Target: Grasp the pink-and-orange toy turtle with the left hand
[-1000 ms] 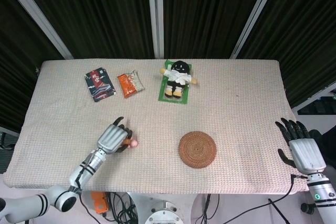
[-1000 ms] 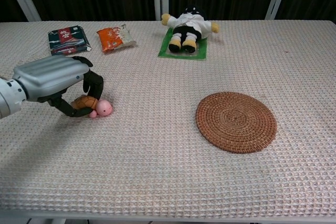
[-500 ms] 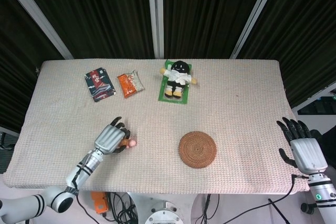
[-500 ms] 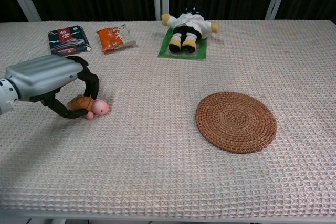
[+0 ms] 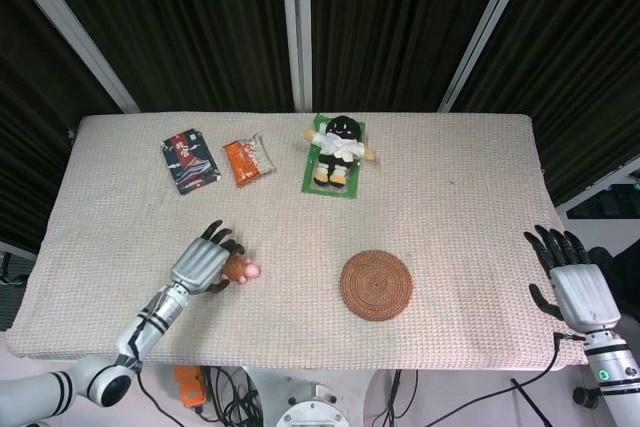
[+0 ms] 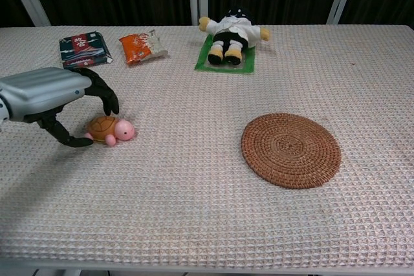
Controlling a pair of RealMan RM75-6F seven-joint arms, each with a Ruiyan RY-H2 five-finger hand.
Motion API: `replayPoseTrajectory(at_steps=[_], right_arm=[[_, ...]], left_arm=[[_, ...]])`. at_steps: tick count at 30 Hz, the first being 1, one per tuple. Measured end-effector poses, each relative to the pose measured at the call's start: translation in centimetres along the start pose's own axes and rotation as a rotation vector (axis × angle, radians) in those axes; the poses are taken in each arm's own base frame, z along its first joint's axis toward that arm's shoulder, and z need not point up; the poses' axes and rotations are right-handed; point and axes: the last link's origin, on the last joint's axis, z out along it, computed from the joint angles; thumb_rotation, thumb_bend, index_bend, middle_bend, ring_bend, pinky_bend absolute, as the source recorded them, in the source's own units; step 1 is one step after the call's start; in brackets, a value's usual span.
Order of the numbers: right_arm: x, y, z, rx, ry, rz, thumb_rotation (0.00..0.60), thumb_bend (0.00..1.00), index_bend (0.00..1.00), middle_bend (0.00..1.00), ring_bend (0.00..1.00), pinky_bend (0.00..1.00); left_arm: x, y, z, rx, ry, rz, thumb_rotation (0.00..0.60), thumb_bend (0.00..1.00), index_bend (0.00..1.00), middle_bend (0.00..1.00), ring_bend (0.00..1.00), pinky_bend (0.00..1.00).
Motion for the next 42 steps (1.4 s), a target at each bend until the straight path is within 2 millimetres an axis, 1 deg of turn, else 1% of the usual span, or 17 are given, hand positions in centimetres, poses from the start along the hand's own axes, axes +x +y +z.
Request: replayPoseTrajectory(at_steps=[1, 4, 9, 10, 12, 15, 18, 20, 21, 22, 23, 24, 25, 28, 30, 34, 42], right_arm=[[0.0, 0.0, 0.0, -0.001, -0.001, 0.0, 0.6, 0.33, 0.0, 0.0, 0.0, 0.0], [0.0, 0.1, 0.0, -0.003, -0.002, 0.001, 0.6, 0.33, 0.0, 0.0, 0.0, 0.0], [0.0, 0.1, 0.0, -0.006, -0.002, 0.002, 0.6, 0.33, 0.0, 0.0, 0.0, 0.0], [0.0, 0.2, 0.0, -0.006, -0.002, 0.002, 0.6, 0.33, 0.0, 0.0, 0.0, 0.0], [0.0, 0.2, 0.0, -0.006, 0.0, 0.002, 0.6, 0.33, 0.0, 0.0, 0.0, 0.0], [0.1, 0.1, 0.0, -0.005, 0.002, 0.002, 0.6, 0.33, 0.0, 0.0, 0.0, 0.0], [0.1, 0.1, 0.0, -0.005, 0.002, 0.002, 0.6, 0.33, 0.0, 0.0, 0.0, 0.0], [0.1, 0.2, 0.0, -0.005, 0.002, 0.002, 0.6, 0.33, 0.0, 0.0, 0.0, 0.0], [0.1, 0.2, 0.0, -0.005, 0.002, 0.002, 0.6, 0.33, 0.0, 0.0, 0.0, 0.0], [0.1, 0.2, 0.0, -0.005, 0.002, 0.002, 0.6, 0.33, 0.0, 0.0, 0.0, 0.0], [0.1, 0.2, 0.0, -0.005, 0.002, 0.001, 0.6, 0.33, 0.0, 0.0, 0.0, 0.0], [0.1, 0.2, 0.0, -0.005, 0.003, 0.001, 0.6, 0.33, 0.0, 0.0, 0.0, 0.0], [0.1, 0.1, 0.0, -0.005, 0.003, 0.001, 0.6, 0.33, 0.0, 0.0, 0.0, 0.0], [0.2, 0.1, 0.0, -0.005, 0.007, 0.0, 0.6, 0.33, 0.0, 0.0, 0.0, 0.0], [0.3, 0.2, 0.0, -0.007, 0.008, 0.0, 0.6, 0.33, 0.0, 0.0, 0.0, 0.0], [0.2, 0.1, 0.0, -0.006, 0.003, 0.0, 0.6, 0.33, 0.0, 0.0, 0.0, 0.0], [0.1, 0.2, 0.1, -0.013, -0.001, -0.003, 0.6, 0.33, 0.0, 0.0, 0.0, 0.0]], left_arm=[[-0.1, 0.1, 0.1, 0.002, 0.002, 0.002, 0.6, 0.29, 0.5, 0.5, 0.2, 0.08], [-0.3, 0.2, 0.4, 0.008, 0.014, 0.005, 0.6, 0.31, 0.57, 0.57, 0.29, 0.12], [-0.6, 0.3, 0.8, 0.013, 0.026, 0.015, 0.6, 0.35, 0.69, 0.68, 0.38, 0.15], [-0.6, 0.3, 0.8, 0.014, 0.029, 0.015, 0.6, 0.36, 0.72, 0.72, 0.42, 0.17], [-0.6, 0.4, 0.8, 0.015, 0.041, 0.018, 0.6, 0.37, 0.77, 0.77, 0.46, 0.2], [-0.8, 0.5, 0.9, 0.014, 0.046, 0.025, 0.6, 0.38, 0.8, 0.8, 0.51, 0.23], [-0.9, 0.5, 0.9, 0.016, 0.045, 0.02, 0.6, 0.37, 0.8, 0.8, 0.51, 0.23], [-0.9, 0.5, 0.8, 0.018, 0.043, 0.008, 0.6, 0.36, 0.77, 0.77, 0.48, 0.22], [-0.9, 0.5, 0.8, 0.018, 0.039, 0.0, 0.6, 0.33, 0.71, 0.71, 0.44, 0.22], [-0.9, 0.5, 0.7, 0.017, 0.033, -0.002, 0.6, 0.29, 0.62, 0.63, 0.38, 0.2], [-0.9, 0.4, 0.7, 0.015, 0.027, -0.003, 0.6, 0.27, 0.55, 0.57, 0.34, 0.19], [-0.8, 0.4, 0.6, 0.012, 0.019, -0.006, 0.6, 0.25, 0.45, 0.49, 0.28, 0.18], [-0.7, 0.3, 0.5, 0.009, 0.015, -0.01, 0.6, 0.23, 0.38, 0.44, 0.24, 0.16], [-0.1, 0.3, 0.1, -0.005, 0.016, -0.019, 0.6, 0.22, 0.28, 0.35, 0.16, 0.14], [0.4, 0.2, -0.1, -0.011, 0.022, -0.013, 0.6, 0.22, 0.26, 0.33, 0.14, 0.13], [0.9, 0.1, -0.4, -0.007, 0.02, -0.006, 0.6, 0.22, 0.26, 0.33, 0.14, 0.13], [0.5, 0.4, -0.1, -0.009, -0.015, -0.009, 0.6, 0.23, 0.29, 0.33, 0.14, 0.14]])
